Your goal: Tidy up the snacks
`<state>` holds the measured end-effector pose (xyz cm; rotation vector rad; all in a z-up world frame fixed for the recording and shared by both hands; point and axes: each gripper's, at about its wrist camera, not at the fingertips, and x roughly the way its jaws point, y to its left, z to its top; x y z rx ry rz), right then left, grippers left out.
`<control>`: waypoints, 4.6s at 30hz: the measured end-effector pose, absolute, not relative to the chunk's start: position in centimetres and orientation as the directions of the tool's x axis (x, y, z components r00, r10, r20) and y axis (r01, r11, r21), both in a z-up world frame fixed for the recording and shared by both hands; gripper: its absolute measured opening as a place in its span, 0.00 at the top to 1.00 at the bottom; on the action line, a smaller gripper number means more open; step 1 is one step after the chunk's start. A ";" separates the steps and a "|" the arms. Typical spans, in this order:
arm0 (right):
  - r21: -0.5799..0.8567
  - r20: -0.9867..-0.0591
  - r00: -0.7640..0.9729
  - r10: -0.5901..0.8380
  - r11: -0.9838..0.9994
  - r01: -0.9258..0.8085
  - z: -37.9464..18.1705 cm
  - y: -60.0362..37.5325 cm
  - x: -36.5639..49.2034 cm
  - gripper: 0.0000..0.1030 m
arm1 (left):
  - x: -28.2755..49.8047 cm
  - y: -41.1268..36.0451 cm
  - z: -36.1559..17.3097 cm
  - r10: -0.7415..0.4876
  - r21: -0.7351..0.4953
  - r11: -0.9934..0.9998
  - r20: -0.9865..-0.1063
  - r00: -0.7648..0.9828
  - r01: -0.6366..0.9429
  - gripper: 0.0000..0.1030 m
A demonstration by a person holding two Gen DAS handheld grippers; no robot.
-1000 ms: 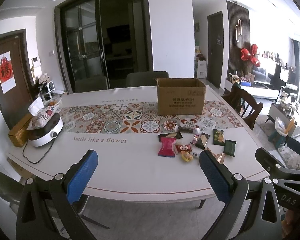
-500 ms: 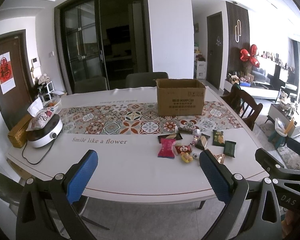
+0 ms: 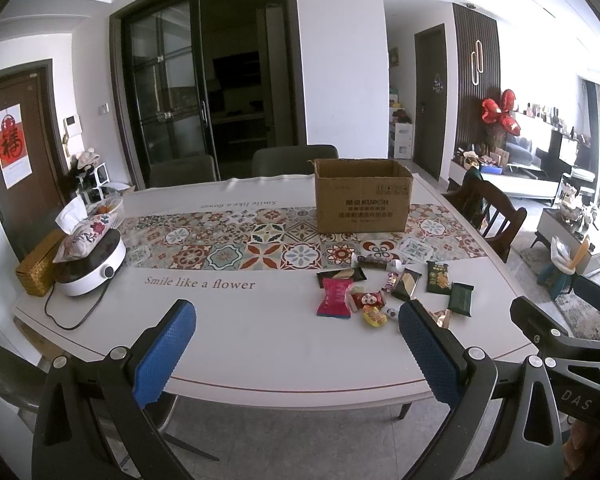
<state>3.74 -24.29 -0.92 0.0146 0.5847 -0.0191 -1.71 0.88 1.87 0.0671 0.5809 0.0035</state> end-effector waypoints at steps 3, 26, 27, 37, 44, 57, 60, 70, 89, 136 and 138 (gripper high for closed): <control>0.009 -0.552 0.833 -0.014 1.000 0.022 -0.9 -24.3 3.8 0.01 | -1.7 0.9 1.8 0.022 0.064 0.998 -0.547 0.837 0.015 0.00; 0.023 -0.586 0.810 0.023 1.000 -0.013 -2.0 -25.4 6.2 0.01 | 1.5 -1.0 1.0 0.047 0.073 0.997 -0.583 0.811 -0.005 0.00; 0.022 -0.587 0.809 0.030 1.000 -0.021 -2.2 -25.6 6.5 0.01 | 1.5 -1.2 0.6 0.053 0.071 0.997 -0.582 0.811 -0.014 0.00; 0.055 -0.622 0.782 0.042 0.998 -0.011 -4.7 -26.9 11.5 0.01 | 6.6 -1.6 -1.7 0.046 0.084 0.996 -0.593 0.804 0.005 0.01; 0.048 -0.664 0.748 -0.007 0.998 0.051 -6.6 -25.5 18.5 0.01 | 14.8 -0.5 -3.8 -0.022 0.084 0.992 -0.642 0.766 0.099 0.13; 0.120 -0.828 0.561 -0.013 0.973 0.199 -12.9 -25.6 26.9 0.22 | 22.5 -1.5 -10.2 -0.083 0.049 0.978 -0.795 0.601 0.201 0.26; 0.140 -0.858 0.514 0.013 0.968 0.209 -14.4 -26.2 28.8 0.32 | 23.6 -1.9 -11.5 -0.074 0.037 0.982 -0.828 0.556 0.185 0.28; 0.160 -0.906 0.420 0.049 0.959 0.233 -17.8 -26.5 32.8 0.46 | 25.9 -2.4 -15.7 -0.063 0.001 0.990 -0.893 0.446 0.142 0.37; 0.123 -0.937 0.348 0.036 0.965 0.231 -20.6 -25.3 34.5 0.56 | 27.8 -2.8 -19.0 -0.105 -0.054 0.985 -0.937 0.332 0.161 0.41; 0.188 -0.709 0.691 0.139 0.982 -0.005 -4.2 -25.7 35.4 0.65 | 33.0 -5.2 -1.8 -0.213 -0.072 0.970 -0.708 0.673 0.232 0.66; 0.193 -0.697 0.702 0.147 0.981 -0.013 -3.6 -25.8 36.0 0.65 | 33.6 -5.3 -1.0 -0.211 -0.062 0.970 -0.695 0.687 0.235 0.66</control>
